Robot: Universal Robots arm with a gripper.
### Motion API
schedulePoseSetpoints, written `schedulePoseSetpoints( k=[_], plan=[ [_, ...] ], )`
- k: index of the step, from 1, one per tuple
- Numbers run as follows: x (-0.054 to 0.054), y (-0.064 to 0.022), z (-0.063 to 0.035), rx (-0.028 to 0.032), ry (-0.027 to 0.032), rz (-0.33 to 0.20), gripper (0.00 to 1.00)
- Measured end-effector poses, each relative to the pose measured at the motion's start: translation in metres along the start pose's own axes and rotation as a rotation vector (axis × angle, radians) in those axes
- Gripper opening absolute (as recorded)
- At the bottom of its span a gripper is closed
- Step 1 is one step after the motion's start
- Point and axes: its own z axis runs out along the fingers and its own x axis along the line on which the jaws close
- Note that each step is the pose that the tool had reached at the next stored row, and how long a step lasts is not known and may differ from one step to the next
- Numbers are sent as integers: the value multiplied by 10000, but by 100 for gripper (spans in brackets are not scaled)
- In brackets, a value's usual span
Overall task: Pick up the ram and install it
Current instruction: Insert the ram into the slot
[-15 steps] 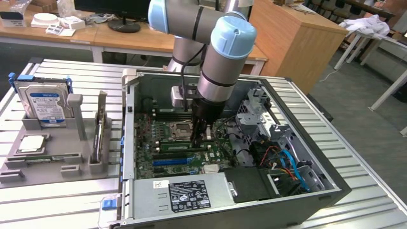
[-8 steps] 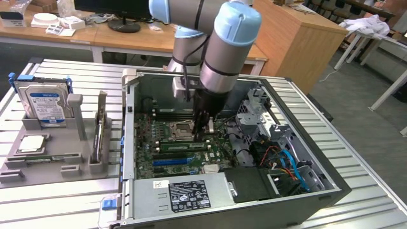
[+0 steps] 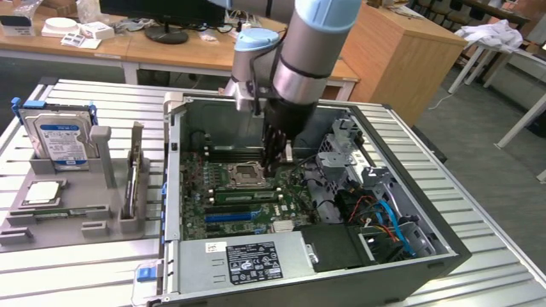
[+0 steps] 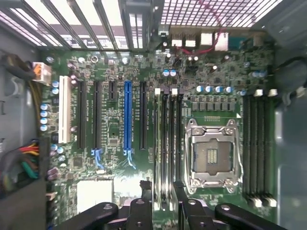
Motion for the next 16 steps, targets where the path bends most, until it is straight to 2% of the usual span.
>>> schedulePoseSetpoints(
  k=[6, 16],
  plan=[
    [-11, 6, -239, 0, 2, 0, 31],
    [-25, 13, -525, 0, 38, 0, 31]
  ],
)
